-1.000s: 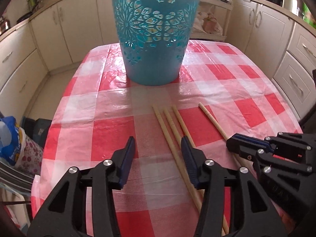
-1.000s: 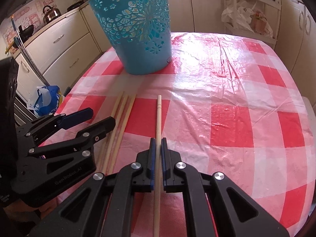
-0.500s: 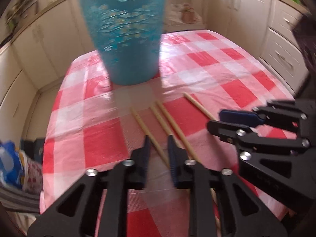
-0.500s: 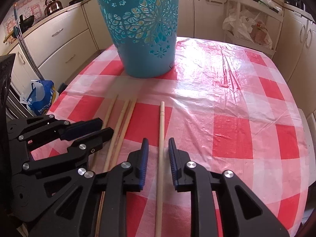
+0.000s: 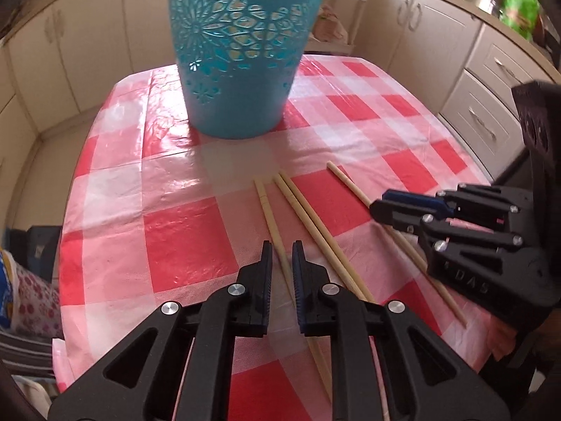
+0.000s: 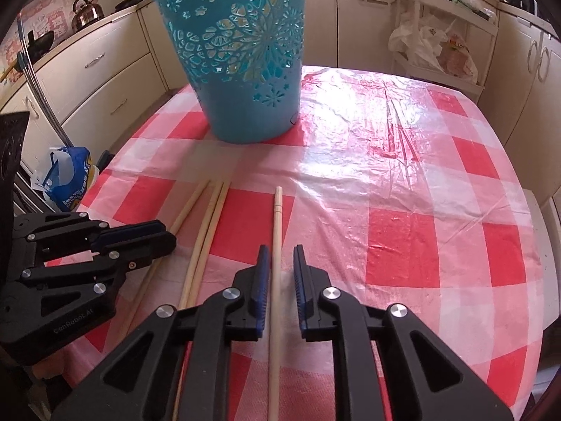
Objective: Organize utensils
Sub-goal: 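Close the right tool on a wooden stick while the left tool grasps another stick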
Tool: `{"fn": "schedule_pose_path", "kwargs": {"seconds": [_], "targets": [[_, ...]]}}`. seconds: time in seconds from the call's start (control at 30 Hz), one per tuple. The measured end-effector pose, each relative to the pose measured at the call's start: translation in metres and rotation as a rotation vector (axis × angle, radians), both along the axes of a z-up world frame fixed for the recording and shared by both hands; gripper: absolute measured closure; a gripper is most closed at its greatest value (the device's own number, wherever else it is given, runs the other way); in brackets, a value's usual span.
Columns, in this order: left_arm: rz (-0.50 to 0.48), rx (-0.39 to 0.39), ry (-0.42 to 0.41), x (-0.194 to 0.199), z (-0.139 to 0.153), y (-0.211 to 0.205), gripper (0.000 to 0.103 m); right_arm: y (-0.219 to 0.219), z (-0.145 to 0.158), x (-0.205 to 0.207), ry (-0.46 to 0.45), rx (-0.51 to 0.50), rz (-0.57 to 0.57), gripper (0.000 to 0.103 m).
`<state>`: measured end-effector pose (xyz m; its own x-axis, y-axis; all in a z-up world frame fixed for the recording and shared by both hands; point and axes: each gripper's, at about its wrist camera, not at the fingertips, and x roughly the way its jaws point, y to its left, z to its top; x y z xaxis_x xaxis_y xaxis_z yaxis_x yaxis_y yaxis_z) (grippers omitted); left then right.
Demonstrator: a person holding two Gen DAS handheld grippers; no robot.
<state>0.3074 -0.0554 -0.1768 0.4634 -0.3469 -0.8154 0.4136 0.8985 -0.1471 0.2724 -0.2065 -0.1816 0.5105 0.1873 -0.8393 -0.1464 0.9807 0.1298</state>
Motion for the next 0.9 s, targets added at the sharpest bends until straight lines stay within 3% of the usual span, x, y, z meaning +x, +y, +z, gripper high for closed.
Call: {"fn": "schedule_pose_path", "kwargs": {"seconds": [0.1, 0.3, 0.6, 0.9], "targets": [[0.039, 0.012, -0.004, 0.006, 0.0, -0.004, 0.082, 0.003, -0.002, -0.001, -0.015, -0.027, 0.014, 0.088], [0.062, 0.057, -0.03, 0.008, -0.001, -0.014, 0.074, -0.006, -0.002, 0.0, -0.001, 0.007, -0.002, 0.093], [0.07, 0.068, -0.061, 0.002, -0.002, -0.022, 0.061, 0.002, -0.001, -0.004, -0.001, -0.048, 0.051, 0.087], [0.074, 0.058, -0.067, 0.0, -0.004, -0.023, 0.059, 0.002, -0.002, -0.005, -0.008, -0.048, 0.052, 0.087]]}}
